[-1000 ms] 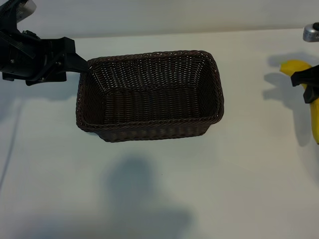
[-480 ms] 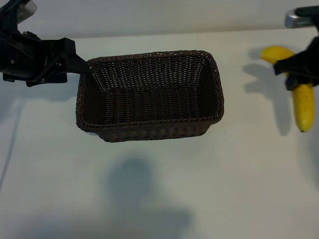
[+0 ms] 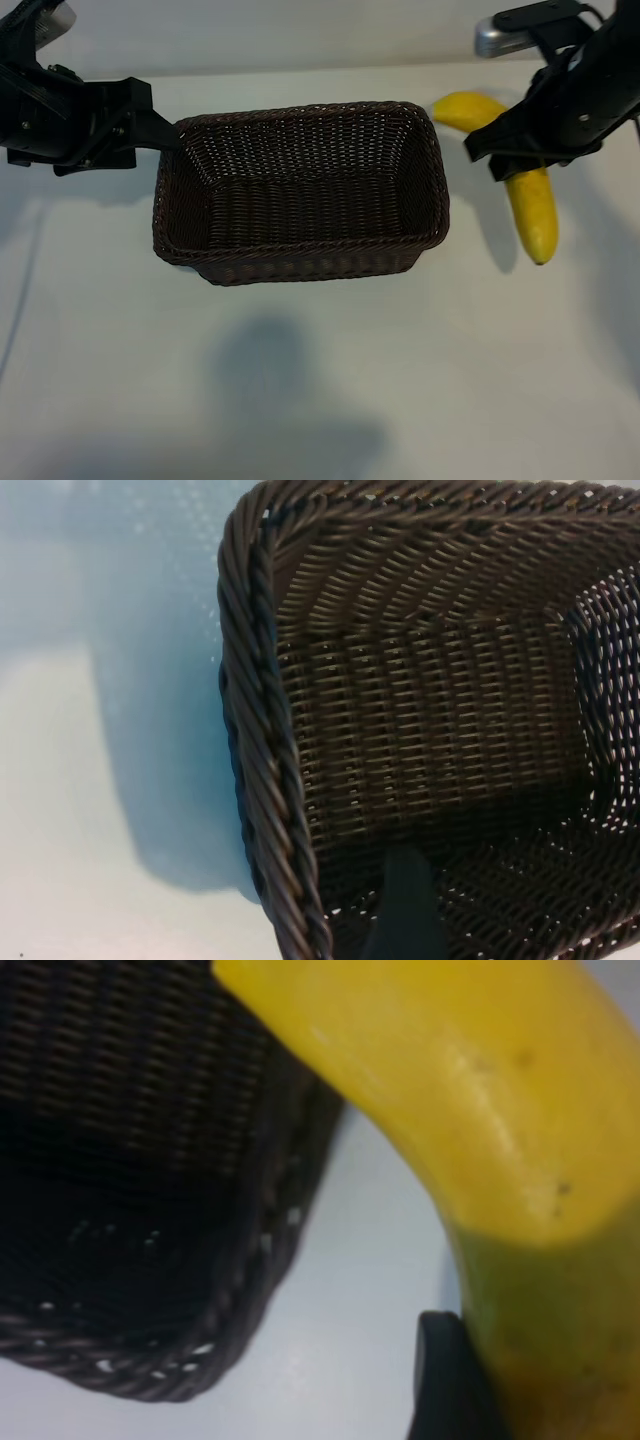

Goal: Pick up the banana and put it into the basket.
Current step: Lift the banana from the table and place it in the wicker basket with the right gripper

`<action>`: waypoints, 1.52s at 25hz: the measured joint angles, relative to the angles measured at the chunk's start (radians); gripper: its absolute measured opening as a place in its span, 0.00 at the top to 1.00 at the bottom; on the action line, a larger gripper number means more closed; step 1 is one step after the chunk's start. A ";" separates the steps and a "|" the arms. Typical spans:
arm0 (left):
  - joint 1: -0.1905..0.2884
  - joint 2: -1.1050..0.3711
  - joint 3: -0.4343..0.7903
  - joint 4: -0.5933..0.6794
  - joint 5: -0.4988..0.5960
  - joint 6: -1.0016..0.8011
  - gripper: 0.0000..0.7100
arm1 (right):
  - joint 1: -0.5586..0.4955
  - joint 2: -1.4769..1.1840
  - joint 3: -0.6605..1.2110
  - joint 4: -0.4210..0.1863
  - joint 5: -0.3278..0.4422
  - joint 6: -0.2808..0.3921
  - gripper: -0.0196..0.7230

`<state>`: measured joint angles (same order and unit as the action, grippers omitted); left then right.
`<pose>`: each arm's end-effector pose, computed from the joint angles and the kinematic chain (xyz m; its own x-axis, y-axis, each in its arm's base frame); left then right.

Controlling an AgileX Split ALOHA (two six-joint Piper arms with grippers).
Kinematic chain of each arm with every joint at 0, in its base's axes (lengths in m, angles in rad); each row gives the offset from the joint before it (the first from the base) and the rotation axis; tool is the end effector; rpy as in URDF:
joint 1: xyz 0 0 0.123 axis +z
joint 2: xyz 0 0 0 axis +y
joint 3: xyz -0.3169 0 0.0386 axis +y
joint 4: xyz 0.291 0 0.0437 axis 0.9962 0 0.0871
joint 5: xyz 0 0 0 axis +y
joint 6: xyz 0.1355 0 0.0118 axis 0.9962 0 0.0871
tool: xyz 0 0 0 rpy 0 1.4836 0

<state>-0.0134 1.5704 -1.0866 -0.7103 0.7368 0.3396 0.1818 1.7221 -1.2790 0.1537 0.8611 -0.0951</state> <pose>0.3817 -0.0647 0.2404 -0.8754 -0.1911 -0.4440 0.0529 0.8751 -0.4810 0.4054 0.0906 0.2187 -0.9218 -0.1639 -0.3514 -0.2147 0.9704 0.1106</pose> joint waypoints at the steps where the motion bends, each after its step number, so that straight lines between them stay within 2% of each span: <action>1: 0.000 0.000 0.000 0.000 0.004 0.000 0.17 | 0.008 0.006 0.000 0.002 0.000 0.000 0.43; 15: 0.000 0.000 0.000 -0.043 0.014 0.021 0.17 | 0.098 0.026 -0.131 0.029 0.020 0.006 0.43; 21: 0.000 0.000 0.000 -0.046 0.014 0.022 0.17 | 0.152 0.111 -0.238 0.025 0.081 0.005 0.43; 30: 0.000 0.000 0.000 -0.046 0.015 0.022 0.17 | 0.250 0.219 -0.369 0.025 0.115 0.004 0.43; 38: 0.000 0.000 0.000 -0.046 0.016 0.022 0.17 | 0.267 0.272 -0.442 -0.005 0.161 -0.020 0.43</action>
<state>-0.0134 1.5704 -1.0866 -0.7560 0.7526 0.3621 0.4491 1.9939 -1.7206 0.1482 1.0219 -0.1150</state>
